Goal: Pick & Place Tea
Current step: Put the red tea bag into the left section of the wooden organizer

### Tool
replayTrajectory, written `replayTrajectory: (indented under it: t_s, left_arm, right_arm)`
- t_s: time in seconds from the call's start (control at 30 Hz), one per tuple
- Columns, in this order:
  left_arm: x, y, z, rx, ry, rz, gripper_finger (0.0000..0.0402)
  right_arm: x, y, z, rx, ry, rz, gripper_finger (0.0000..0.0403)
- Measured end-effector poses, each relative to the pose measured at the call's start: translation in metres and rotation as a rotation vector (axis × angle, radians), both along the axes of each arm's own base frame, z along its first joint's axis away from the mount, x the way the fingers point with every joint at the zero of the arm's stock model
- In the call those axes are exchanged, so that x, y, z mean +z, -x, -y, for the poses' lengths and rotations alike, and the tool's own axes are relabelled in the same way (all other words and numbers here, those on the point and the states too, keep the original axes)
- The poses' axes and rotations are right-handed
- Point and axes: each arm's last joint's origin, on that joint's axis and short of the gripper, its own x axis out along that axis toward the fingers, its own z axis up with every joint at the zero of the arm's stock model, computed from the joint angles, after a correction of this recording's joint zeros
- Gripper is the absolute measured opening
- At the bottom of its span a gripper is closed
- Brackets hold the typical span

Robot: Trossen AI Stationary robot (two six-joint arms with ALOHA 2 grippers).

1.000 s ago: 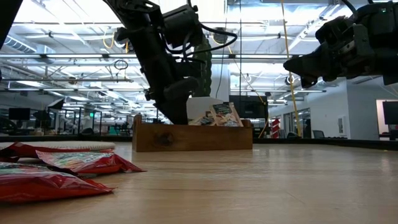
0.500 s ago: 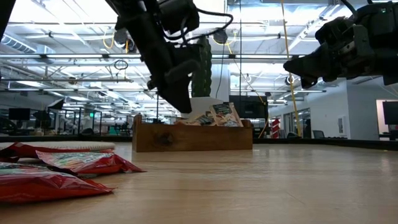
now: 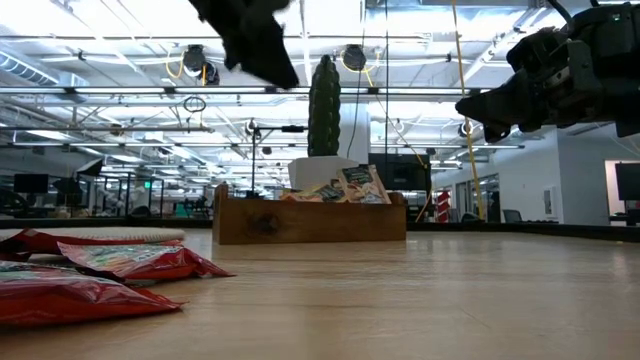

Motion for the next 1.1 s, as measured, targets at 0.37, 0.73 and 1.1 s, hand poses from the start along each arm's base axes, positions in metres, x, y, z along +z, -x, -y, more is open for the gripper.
replayTrajectory:
  t_s: [0.37, 0.73, 1.1]
  left_arm:
    - [0.008, 0.037, 0.033, -0.139, -0.03, 0.104, 0.0117]
    - [-0.023, 0.069, 0.088, -0.531, 0.208, 0.008, 0.0117]
    - [-0.032, 0.093, 0.08, -0.471, 0.059, 0.027, 0.0117]
  right_arm:
    - [0.0, 0.0, 0.0, 0.0, 0.0, 0.0, 0.0]
    - [-0.001, 0.0, 0.0, 0.0, -0.001, -0.006, 0.0]
    - [0.0, 0.0, 0.0, 0.0, 0.0, 0.001, 0.0]
